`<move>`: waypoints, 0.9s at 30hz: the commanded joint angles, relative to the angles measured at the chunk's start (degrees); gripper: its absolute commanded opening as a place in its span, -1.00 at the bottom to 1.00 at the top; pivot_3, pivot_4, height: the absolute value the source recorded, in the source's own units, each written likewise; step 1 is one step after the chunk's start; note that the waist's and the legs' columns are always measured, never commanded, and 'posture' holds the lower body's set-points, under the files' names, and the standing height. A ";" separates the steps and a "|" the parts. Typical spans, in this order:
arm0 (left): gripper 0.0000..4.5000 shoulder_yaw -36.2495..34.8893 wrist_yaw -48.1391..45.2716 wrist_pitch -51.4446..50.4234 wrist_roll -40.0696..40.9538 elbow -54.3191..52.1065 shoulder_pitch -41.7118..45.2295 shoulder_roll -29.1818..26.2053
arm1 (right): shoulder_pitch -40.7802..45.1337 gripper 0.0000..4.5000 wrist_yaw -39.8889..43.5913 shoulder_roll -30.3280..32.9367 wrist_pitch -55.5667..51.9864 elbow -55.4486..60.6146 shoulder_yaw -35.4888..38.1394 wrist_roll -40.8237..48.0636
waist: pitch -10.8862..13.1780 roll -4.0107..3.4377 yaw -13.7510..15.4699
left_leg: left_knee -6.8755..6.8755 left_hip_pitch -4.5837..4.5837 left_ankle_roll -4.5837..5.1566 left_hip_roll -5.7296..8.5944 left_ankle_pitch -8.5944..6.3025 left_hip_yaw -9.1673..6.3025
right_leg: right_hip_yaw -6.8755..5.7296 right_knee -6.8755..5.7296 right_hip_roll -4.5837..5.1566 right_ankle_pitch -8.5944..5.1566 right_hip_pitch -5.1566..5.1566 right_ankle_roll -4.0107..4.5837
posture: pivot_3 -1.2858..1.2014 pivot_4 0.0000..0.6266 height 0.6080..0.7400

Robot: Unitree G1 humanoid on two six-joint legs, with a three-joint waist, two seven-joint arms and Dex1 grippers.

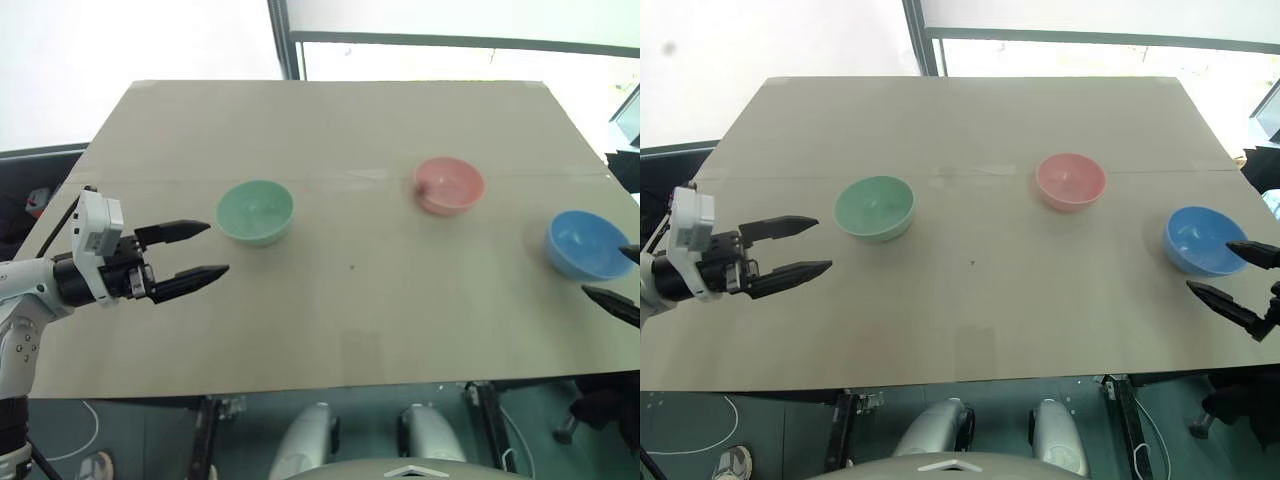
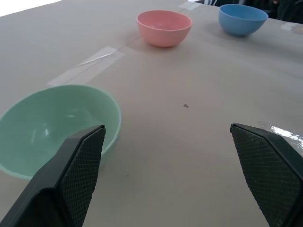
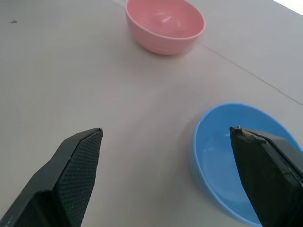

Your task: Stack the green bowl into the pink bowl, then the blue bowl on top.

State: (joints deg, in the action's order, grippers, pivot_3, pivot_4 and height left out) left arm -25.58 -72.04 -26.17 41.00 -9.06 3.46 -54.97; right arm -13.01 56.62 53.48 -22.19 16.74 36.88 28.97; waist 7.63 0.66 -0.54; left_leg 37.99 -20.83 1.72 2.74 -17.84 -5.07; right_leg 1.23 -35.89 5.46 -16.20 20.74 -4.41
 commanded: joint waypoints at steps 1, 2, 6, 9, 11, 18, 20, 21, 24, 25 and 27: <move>0.98 2.72 -1.83 -0.26 3.59 -4.43 2.41 1.75 | 10.43 1.00 -5.36 2.02 0.32 1.90 -12.51 -6.86 | 0.05 -0.06 -0.32 | 0.04 0.07 0.00 -0.01 0.00 0.07 | 0.04 -0.04 -0.01 0.01 -0.03 -0.01 | 0.03 -0.52 1.00; 0.98 3.85 -1.88 -0.08 3.96 -5.26 3.19 2.59 | 14.95 1.00 -7.55 1.29 0.53 0.92 -17.34 -10.12 | 0.07 -0.06 -0.34 | 0.08 0.02 0.00 -0.01 0.00 0.08 | 0.04 -0.05 0.00 0.02 -0.01 -0.03 | 0.03 -0.52 1.00; 0.98 6.67 0.23 -0.39 5.05 -8.24 4.45 6.29 | 28.69 1.00 -8.32 -3.06 3.40 -6.04 -31.32 -17.58 | 0.05 0.03 -0.26 | 0.11 -0.02 -0.01 -0.01 0.01 0.08 | 0.03 -0.06 -0.06 0.05 0.05 -0.08 | 0.03 -0.52 1.00; 0.98 7.45 3.03 -0.21 5.07 -10.99 3.26 9.15 | 39.69 1.00 -7.89 -6.10 5.77 -16.98 -40.55 -24.67 | 0.08 0.01 -0.42 | 0.16 -0.29 -0.01 0.02 0.01 -0.01 | -0.11 -0.12 -0.27 0.05 0.36 -0.08 | 0.03 -0.52 1.00; 0.98 6.86 4.01 0.14 5.14 -12.22 1.98 10.16 | 45.45 1.00 -7.48 -8.06 7.32 -23.56 -44.11 -27.43 | 0.05 0.06 -0.49 | 0.20 -0.52 0.00 0.06 0.01 0.03 | -0.17 -0.09 -0.23 0.05 0.55 -0.08 | 0.03 -0.52 1.00; 0.98 4.75 4.79 1.44 5.68 -14.08 -1.17 10.75 | 57.96 1.00 -7.94 -13.35 19.32 -46.61 -50.82 -35.50 | 0.06 0.05 -0.74 | 0.31 -0.93 -0.02 0.13 0.02 -0.31 | -0.66 -0.46 -0.19 0.06 0.98 -0.08 | 0.03 -0.52 1.00; 1.00 4.52 5.21 1.45 5.79 -14.65 -1.86 10.87 | 61.02 0.78 -8.35 -15.13 22.20 -51.98 -52.01 -37.38 | 0.06 0.05 -1.19 | 0.33 -0.93 -0.02 0.13 0.02 -0.23 | -0.66 -0.37 -0.19 0.06 0.93 -0.08 | 0.03 -0.52 1.00; 1.00 4.29 5.43 1.44 5.88 -14.93 -2.22 10.96 | 62.31 0.71 -8.04 -15.83 23.52 -53.88 -52.54 -38.01 | 0.06 0.05 -1.34 | 0.34 -0.92 -0.03 0.13 0.03 -0.18 | -0.66 -0.34 -0.18 0.06 0.92 -0.08 | 0.03 -0.52 1.00; 1.00 3.40 6.02 1.40 6.20 -15.87 -3.67 11.24 | 65.27 0.18 -7.32 -17.03 28.12 -57.73 -54.13 -40.18 | 0.06 0.05 -1.96 | 0.40 -0.90 -0.05 0.10 0.05 -0.16 | -0.66 -0.36 -0.18 0.06 0.89 -0.08 | 0.03 -0.52 1.00; 1.00 3.23 6.23 1.46 6.28 -16.17 -4.19 11.31 | 65.95 -0.05 -6.89 -17.10 29.67 -58.54 -54.65 -40.84 | 0.06 0.05 -2.01 | 0.40 -0.89 -0.05 0.09 0.05 -0.11 | -0.65 -0.37 -0.18 0.06 0.89 -0.08 | 0.03 -0.52 1.00; 1.00 3.10 6.50 1.66 6.33 -16.70 -5.07 11.46 | 66.94 -0.38 -6.40 -17.31 31.80 -59.56 -55.07 -41.70 | 0.06 0.05 -2.09 | 0.40 -0.89 -0.05 0.07 0.05 -0.11 | -0.65 -0.39 -0.18 0.06 0.93 -0.08 | 0.03 -0.52 1.00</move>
State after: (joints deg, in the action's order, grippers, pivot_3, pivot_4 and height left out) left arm -20.50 -65.80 -25.55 46.28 -23.24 -1.16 -43.51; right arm 51.94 49.78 35.74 7.06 -42.98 -18.42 -12.19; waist 7.70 0.70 -2.63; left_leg 38.39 -21.71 1.66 2.81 -17.79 -5.19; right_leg 0.57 -36.32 5.27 -16.14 21.67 -4.50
